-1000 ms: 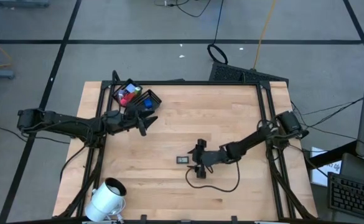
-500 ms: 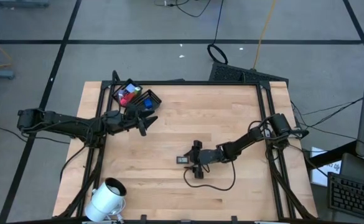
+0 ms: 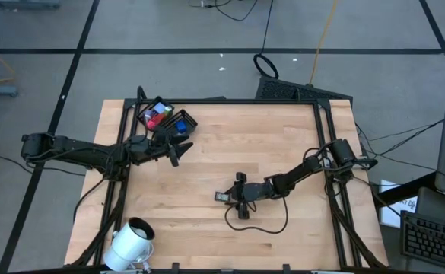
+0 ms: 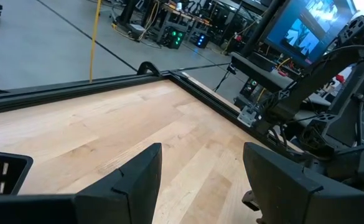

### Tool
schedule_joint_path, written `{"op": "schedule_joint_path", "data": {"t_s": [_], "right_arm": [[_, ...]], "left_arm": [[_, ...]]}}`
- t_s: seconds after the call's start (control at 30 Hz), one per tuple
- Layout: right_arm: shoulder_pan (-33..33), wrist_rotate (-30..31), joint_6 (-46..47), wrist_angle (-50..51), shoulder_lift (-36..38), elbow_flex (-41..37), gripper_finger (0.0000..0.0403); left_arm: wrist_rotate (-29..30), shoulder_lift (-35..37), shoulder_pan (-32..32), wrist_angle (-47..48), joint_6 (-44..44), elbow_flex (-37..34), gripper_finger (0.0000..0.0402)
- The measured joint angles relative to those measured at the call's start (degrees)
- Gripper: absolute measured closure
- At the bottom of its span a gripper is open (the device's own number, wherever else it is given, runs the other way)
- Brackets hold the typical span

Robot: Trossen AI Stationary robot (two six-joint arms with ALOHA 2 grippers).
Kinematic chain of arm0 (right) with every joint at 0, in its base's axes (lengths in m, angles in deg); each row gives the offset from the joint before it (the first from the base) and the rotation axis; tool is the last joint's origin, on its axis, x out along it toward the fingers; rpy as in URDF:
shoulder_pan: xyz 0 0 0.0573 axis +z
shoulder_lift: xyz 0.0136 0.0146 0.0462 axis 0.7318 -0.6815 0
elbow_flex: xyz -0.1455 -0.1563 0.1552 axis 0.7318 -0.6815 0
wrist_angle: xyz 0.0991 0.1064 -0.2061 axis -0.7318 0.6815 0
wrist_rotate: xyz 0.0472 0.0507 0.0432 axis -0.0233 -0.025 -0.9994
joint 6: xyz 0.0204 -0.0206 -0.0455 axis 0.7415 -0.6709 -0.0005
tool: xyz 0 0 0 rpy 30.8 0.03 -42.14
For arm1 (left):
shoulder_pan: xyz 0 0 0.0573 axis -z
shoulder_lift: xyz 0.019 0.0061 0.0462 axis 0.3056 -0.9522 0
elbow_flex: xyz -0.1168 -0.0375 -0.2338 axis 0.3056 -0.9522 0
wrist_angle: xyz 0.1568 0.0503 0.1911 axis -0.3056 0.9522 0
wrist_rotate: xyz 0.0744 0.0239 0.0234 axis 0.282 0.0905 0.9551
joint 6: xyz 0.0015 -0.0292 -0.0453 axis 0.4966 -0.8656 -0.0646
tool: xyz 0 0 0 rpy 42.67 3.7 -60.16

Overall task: Pick & Place Office items
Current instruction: Put the black timer into the bottom black bin

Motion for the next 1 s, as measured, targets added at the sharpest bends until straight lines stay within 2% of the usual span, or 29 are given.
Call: {"op": "schedule_joint_path", "data": {"t_s": [0.23,0.57,0.73,1.0], "right_arm": [[0.0,0.0,-1.23,0.0,-0.02,-0.03,0.0236],[0.32,0.26,-7.74,0.84,2.79,-0.25,0.0239],[1.28,6.51,-11.21,6.19,8.83,-0.35,0.0239],[3.06,17.57,-20.36,10.86,18.93,-0.25,0.024]], "left_arm": [[-0.06,0.0,0.0,0.0,0.0,0.0,0.0174],[-0.75,0.0,0.0,0.02,0.0,0.0,0.0174],[-4.25,0.0,0.08,0.04,-1.43,0.0,0.0174],[-4.51,0.0,2.37,-0.42,-4.56,0.0,0.0174]]}}
